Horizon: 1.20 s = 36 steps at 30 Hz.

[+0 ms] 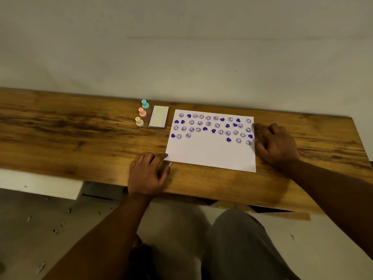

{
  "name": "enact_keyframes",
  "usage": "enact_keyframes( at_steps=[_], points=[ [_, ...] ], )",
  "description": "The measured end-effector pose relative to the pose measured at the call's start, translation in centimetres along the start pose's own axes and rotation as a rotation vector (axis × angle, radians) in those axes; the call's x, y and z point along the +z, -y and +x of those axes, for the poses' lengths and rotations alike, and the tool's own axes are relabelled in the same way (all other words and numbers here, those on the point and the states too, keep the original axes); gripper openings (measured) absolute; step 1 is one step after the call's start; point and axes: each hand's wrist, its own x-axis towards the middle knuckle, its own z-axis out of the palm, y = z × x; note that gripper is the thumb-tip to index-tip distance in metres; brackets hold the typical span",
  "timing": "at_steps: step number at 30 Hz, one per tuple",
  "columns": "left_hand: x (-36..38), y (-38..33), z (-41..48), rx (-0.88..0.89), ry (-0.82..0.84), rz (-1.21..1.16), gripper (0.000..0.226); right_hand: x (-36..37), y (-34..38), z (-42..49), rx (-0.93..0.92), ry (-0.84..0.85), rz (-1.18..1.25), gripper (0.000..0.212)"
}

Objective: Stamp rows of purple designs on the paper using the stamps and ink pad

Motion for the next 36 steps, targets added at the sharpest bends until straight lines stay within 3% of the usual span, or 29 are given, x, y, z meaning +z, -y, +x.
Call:
enact_keyframes(
  at_steps=[29, 33, 36],
  points=[
    [0.0, 0.2, 0.1, -0.029, 0.041, -0.011, 0.061, 0.0, -0.2, 0.0, 0.012, -0.013, 0.056, 0.062],
    [-1.0, -0.6, 0.6, -0.079, 0.111, -0.021, 0.067, -0.6, 0.0, 0.0, 0.040, 0.028, 0.036, 0.070],
    [-2.8, -1.3, 1.8, -0.108, 0.237, -0.061, 0.076, -1.6, 1.1, 0.4, 0.096, 0.150, 0.011, 0.087]
  ],
)
